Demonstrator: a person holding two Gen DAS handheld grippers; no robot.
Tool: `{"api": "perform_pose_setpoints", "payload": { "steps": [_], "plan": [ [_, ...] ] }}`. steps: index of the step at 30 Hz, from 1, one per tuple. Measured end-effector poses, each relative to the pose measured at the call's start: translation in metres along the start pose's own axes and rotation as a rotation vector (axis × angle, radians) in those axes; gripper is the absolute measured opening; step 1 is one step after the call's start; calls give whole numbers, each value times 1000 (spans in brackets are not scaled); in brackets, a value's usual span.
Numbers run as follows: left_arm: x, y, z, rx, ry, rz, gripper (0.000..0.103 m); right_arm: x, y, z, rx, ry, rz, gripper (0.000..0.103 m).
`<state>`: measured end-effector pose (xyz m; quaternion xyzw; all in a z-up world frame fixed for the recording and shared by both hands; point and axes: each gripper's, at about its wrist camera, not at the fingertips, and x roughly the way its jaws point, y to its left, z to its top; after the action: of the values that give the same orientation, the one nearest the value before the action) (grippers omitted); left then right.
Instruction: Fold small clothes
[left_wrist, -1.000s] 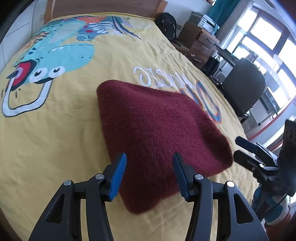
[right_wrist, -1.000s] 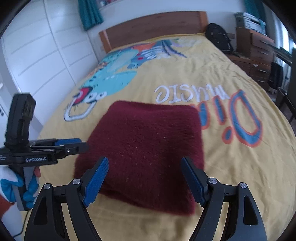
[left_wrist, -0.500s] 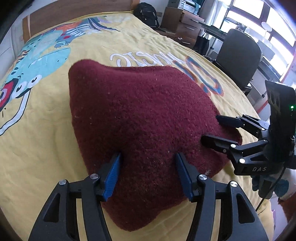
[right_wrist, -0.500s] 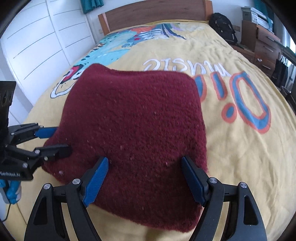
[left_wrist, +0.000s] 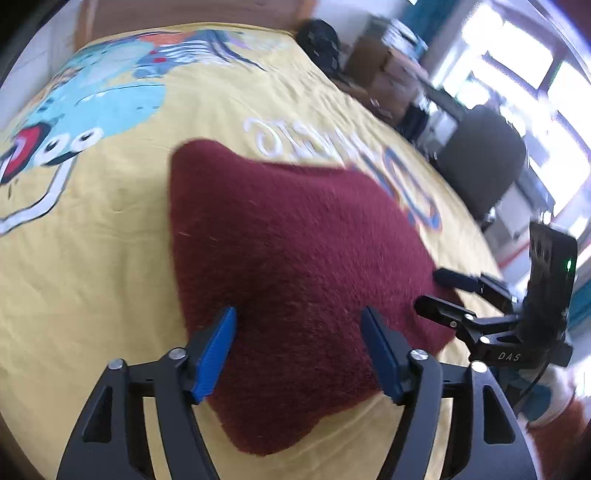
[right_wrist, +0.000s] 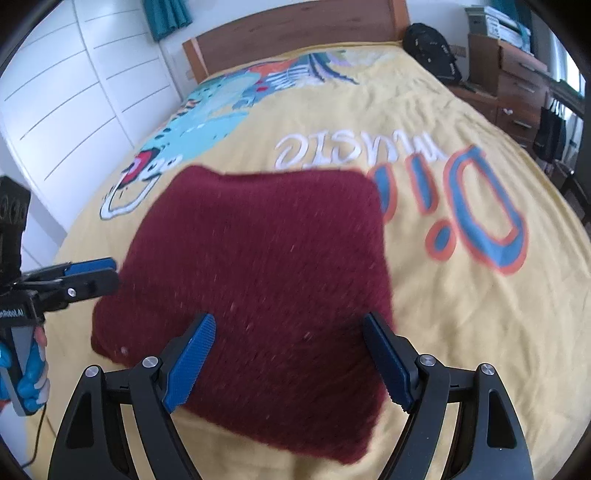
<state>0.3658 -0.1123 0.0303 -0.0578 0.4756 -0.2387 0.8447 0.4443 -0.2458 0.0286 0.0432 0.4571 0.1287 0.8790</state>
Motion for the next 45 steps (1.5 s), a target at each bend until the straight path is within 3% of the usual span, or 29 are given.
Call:
{"api": "perform_pose_setpoints", "payload": {
  "steps": [4, 8, 11, 17, 19, 20, 21, 25, 26, 32, 37, 40, 43, 45],
  "plan": [
    [-5, 24, 13, -64, -9, 37, 71, 11, -4, 17, 17, 33, -28, 83],
    [11, 45, 25, -127, 23, 25, 72, 30, -17, 28, 48, 91, -20, 84],
    [24, 54, 32, -170, 29, 1, 85, 48, -28, 30, 82, 149, 19, 97],
    [53, 66, 23, -230, 127, -98, 93, 70, -41, 21, 119, 229, 131, 96],
    [57, 72, 22, -253, 132, -130, 91, 76, -41, 19, 136, 244, 189, 85],
    [58, 74, 21, -261, 128, -146, 87, 78, -43, 18, 151, 247, 237, 73],
    [57, 75, 22, -267, 122, -163, 81, 78, -43, 18, 163, 248, 264, 70],
    [44, 88, 22, -312, 90, -249, 62, 70, -47, 19, 171, 224, 301, 52],
    [41, 91, 24, -315, 80, -268, 58, 65, -47, 20, 169, 213, 301, 42],
    [-7, 104, 36, -292, -4, -346, 52, 36, -7, 42, 92, 127, 371, 38],
    [-57, 144, 32, -286, -47, -281, 52, 47, 34, 52, 64, 117, 422, 38],
    [-63, 171, 21, -308, -16, -201, 54, 73, 52, 42, 66, 165, 384, 36],
    [-58, 194, 2, -328, 49, -125, 61, 76, 51, 34, 79, 175, 346, 49],
    [-68, 199, -7, -320, 32, -105, 66, 68, 49, 29, 61, 175, 311, 55]
  ]
}}
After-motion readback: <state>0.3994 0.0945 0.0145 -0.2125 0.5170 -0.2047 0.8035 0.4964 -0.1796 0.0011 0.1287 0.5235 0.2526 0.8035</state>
